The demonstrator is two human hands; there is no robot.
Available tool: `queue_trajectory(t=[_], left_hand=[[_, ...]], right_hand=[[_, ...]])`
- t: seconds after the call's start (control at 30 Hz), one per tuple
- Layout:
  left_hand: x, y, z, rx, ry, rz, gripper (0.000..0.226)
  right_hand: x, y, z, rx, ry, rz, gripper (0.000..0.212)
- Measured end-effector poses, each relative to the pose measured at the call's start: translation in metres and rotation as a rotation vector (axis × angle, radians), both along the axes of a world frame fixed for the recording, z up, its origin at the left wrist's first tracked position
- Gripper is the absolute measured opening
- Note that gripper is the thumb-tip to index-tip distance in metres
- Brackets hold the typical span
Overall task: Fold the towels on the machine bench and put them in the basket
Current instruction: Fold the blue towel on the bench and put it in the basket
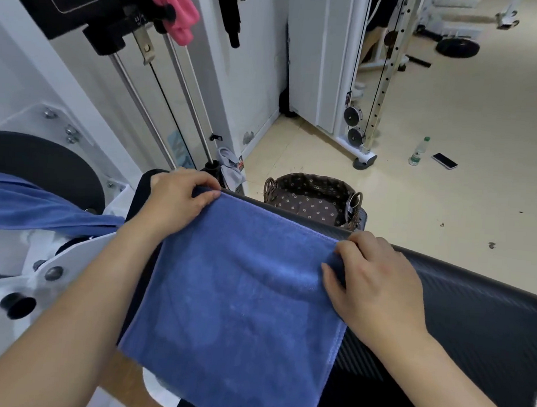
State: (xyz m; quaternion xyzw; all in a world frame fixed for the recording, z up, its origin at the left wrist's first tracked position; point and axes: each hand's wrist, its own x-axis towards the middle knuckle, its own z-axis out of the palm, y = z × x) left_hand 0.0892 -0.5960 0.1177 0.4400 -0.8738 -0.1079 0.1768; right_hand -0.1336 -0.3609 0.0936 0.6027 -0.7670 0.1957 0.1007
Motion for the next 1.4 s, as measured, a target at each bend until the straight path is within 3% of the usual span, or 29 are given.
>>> queue_trajectory(t=[0.07, 0.23, 0.33, 0.4, 0.5, 0.6, 0.77, 0.9, 1.1, 1.3, 1.4], left_hand=[[0.002, 0.0, -0.007, -0.06, 0.009, 0.109, 0.013], [0.018, 0.06, -0.021, -0.081, 0.298, 0.276, 0.028], [0.054, 0.119, -0.045, -0.013, 0.309, 0.364, 0.027], [0.085, 0.146, -0.07, 0.052, 0.264, 0.467, 0.029], [0.121, 0.16, -0.096, 0.147, 0.206, 0.613, 0.038], [0.135, 0.161, -0.103, 0.253, 0.182, 0.654, 0.043], [0.148, 0.158, -0.107, 0.358, 0.288, 0.685, 0.032], [0.151, 0.154, -0.103, 0.395, 0.318, 0.745, 0.004], [0.159, 0.152, -0.106, 0.517, 0.348, 0.769, 0.014], [0.157, 0.153, -0.107, 0.624, 0.636, 0.908, 0.014], [0.158, 0.154, -0.109, 0.605, 0.64, 0.934, 0.015]], right_hand=[[0.001, 0.001, 0.0, 0.018, 0.029, -0.009, 0.02], [0.008, 0.019, 0.0, -0.024, -0.007, 0.002, 0.03], [0.018, 0.05, -0.005, -0.11, -0.103, 0.114, 0.015], [0.035, 0.075, -0.018, -0.018, -0.09, 0.263, 0.003], [0.067, 0.106, -0.05, 0.204, 0.04, 0.524, 0.017], [0.087, 0.121, -0.071, 0.293, 0.119, 0.694, 0.021], [0.098, 0.133, -0.083, 0.348, 0.177, 0.714, 0.005], [0.099, 0.136, -0.087, 0.307, 0.209, 0.7, 0.024], [0.106, 0.139, -0.095, 0.22, 0.206, 0.726, 0.021], [0.108, 0.137, -0.099, 0.189, 0.255, 0.682, 0.032], [0.109, 0.138, -0.098, 0.199, 0.257, 0.653, 0.031]])
